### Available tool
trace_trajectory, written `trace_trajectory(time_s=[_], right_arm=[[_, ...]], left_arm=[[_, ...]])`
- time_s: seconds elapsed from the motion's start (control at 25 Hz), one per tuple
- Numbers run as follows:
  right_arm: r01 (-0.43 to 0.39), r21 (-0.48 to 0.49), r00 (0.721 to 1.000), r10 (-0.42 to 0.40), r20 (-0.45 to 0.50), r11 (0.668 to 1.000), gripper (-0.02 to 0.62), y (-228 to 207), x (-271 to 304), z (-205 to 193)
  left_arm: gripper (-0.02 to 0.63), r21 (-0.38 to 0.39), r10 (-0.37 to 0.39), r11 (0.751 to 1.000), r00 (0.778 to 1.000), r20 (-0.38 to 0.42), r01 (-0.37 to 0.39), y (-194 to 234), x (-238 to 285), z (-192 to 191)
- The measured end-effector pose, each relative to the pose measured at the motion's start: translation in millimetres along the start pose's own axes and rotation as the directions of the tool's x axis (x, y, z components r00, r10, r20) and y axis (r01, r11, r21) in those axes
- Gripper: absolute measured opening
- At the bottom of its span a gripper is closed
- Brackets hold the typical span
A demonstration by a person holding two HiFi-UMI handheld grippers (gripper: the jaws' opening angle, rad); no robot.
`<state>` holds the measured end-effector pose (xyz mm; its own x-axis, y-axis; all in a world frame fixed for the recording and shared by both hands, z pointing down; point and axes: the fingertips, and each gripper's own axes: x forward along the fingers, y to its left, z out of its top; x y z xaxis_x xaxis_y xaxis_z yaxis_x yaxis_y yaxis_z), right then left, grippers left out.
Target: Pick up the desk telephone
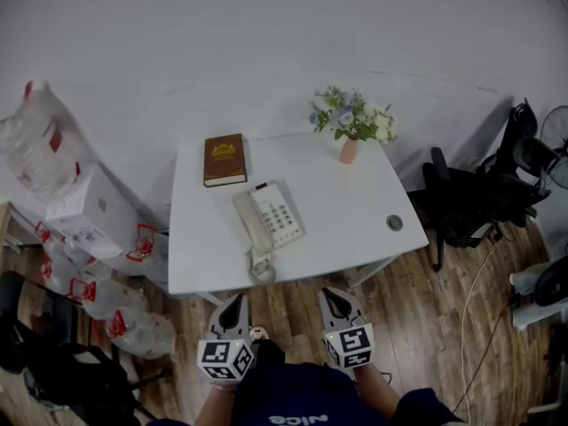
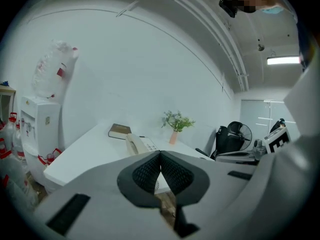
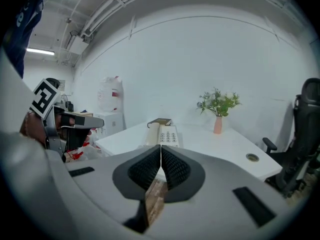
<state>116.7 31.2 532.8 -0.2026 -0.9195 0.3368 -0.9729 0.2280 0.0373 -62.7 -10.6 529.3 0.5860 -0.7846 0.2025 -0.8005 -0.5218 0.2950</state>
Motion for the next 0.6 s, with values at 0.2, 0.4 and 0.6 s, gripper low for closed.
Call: trace_trajectory(time_s=[0.2,0.4,0.6], right_arm=[[0.051,0.019,0.999,-0.051,-0.014,0.999,0.023,1,31,12],[0.101,0.032,0.995,-0.101,-0.022,0.994,0.023,6,54,18],[0.119,0.044,0.993,-0.118,-0.027,0.992,0.023,19,73,21]], left_arm=[[0.015,0.006,-0.062,0.998,0.998,-0.024,0.062,25,33,16],[0.015,-0.011,-0.124,0.992,0.992,-0.036,0.124,45,60,27],[0.015,-0.031,-0.168,0.986,0.984,-0.051,0.167,61,71,29]])
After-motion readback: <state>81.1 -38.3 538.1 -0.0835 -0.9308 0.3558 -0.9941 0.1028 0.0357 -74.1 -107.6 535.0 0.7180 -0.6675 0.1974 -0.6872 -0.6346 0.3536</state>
